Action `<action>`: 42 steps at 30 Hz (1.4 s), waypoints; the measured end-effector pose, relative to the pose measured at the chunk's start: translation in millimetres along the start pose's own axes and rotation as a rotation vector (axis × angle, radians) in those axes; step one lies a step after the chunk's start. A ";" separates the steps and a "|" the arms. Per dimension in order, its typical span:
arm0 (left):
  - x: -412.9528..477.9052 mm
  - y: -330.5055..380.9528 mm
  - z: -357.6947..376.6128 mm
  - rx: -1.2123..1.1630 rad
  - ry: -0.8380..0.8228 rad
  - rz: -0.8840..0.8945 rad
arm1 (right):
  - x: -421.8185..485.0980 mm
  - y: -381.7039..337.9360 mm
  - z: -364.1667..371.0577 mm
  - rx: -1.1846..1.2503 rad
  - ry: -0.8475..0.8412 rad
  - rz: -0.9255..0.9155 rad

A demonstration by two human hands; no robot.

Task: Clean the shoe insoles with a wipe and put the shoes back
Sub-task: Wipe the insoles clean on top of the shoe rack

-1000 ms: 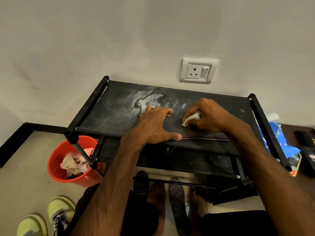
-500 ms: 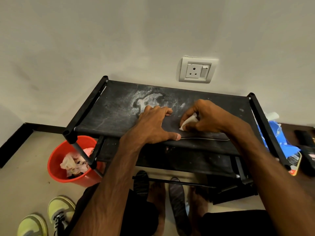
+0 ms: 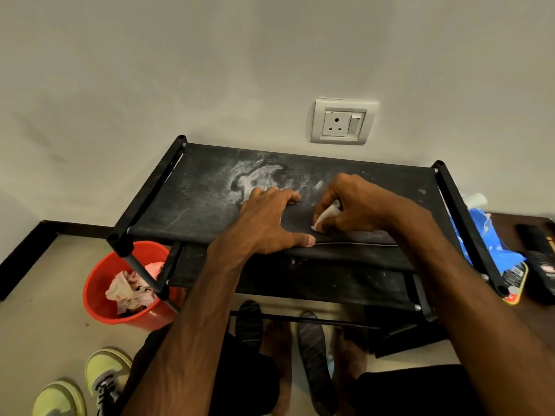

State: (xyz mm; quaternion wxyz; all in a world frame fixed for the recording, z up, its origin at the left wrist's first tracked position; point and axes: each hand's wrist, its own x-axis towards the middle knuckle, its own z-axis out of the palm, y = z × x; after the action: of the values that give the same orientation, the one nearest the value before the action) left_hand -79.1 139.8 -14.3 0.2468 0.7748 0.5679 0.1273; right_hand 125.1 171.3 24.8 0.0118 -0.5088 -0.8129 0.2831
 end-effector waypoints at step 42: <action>-1.1 1.2 2.1 -0.160 0.027 0.014 | 20.3 -2.4 23.4 -0.097 0.324 0.103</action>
State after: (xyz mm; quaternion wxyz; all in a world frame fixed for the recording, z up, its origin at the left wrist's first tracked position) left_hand -77.5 138.0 -15.4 0.2994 0.7549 0.5536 0.1843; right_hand 106.1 177.0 0.8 0.1038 -0.5887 -0.7859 0.1581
